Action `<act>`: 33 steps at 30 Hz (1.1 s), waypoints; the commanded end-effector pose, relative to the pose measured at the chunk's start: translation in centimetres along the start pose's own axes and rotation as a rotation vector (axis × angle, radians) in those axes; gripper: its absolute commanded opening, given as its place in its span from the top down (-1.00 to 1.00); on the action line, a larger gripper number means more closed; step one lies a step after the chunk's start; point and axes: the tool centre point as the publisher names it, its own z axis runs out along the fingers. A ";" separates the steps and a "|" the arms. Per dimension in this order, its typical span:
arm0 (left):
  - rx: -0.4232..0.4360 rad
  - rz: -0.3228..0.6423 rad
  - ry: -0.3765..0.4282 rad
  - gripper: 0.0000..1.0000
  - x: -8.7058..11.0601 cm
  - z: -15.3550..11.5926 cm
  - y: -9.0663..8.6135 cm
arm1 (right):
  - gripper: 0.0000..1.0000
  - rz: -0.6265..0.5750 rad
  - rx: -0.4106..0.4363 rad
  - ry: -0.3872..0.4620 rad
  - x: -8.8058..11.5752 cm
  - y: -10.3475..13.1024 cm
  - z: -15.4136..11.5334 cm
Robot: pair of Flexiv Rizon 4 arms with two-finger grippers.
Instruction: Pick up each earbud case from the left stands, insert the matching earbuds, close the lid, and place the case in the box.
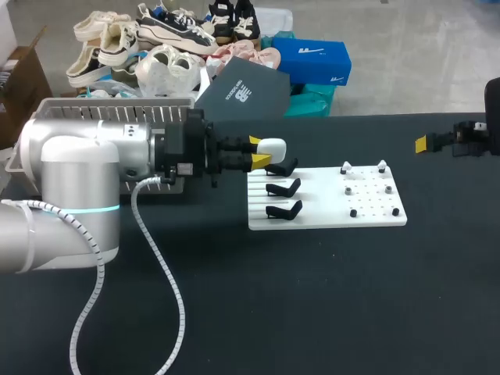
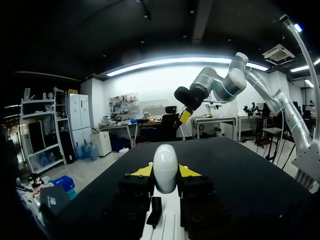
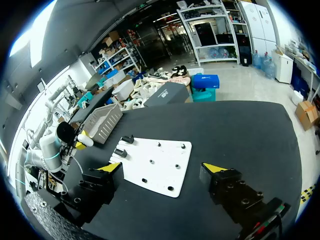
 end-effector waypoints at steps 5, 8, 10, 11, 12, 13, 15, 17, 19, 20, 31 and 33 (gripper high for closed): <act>-0.046 0.002 -0.002 1.00 0.0 0.0 -0.4 | -1.00 -0.001 -0.006 0.001 0.0 -0.2 0.0; -0.046 0.002 -0.002 1.00 0.0 0.0 -0.4 | -1.00 -0.001 -0.006 0.001 0.0 -0.2 0.0; -0.046 0.002 -0.002 1.00 0.0 0.0 -0.4 | -1.00 -0.001 -0.006 0.001 0.0 -0.2 0.0; -0.046 0.002 -0.002 1.00 0.0 0.0 -0.4 | -1.00 -0.001 -0.006 0.001 0.0 -0.2 0.0; -0.046 0.002 -0.002 1.00 0.0 0.0 -0.4 | -1.00 -0.001 -0.006 0.001 0.0 -0.2 0.0; -0.046 0.002 -0.002 1.00 0.0 0.0 -0.4 | -1.00 -0.001 -0.006 0.001 0.0 -0.2 0.0; -0.046 0.002 -0.002 1.00 0.0 0.0 -0.4 | -1.00 -0.001 -0.006 0.001 0.0 -0.2 0.0; -0.011 -0.027 -0.030 1.00 0.0 0.6 -0.6 | -1.00 -0.001 -0.006 0.001 0.0 -0.2 0.0; 0.018 -0.041 -0.046 1.00 -0.1 1.2 -0.8 | -1.00 -0.001 -0.006 0.001 0.0 -0.2 0.0; 0.036 -0.053 -0.055 1.00 0.0 1.5 -0.8 | -1.00 -0.001 -0.006 0.001 0.0 -0.2 0.0; 0.093 -0.087 -0.089 1.00 0.4 3.2 -0.9 | -1.00 -0.062 -0.072 0.018 1.5 2.1 -1.0; 0.100 -0.088 -0.092 1.00 0.4 3.4 -1.0 | -1.00 -0.078 -0.076 0.018 1.7 2.6 -1.1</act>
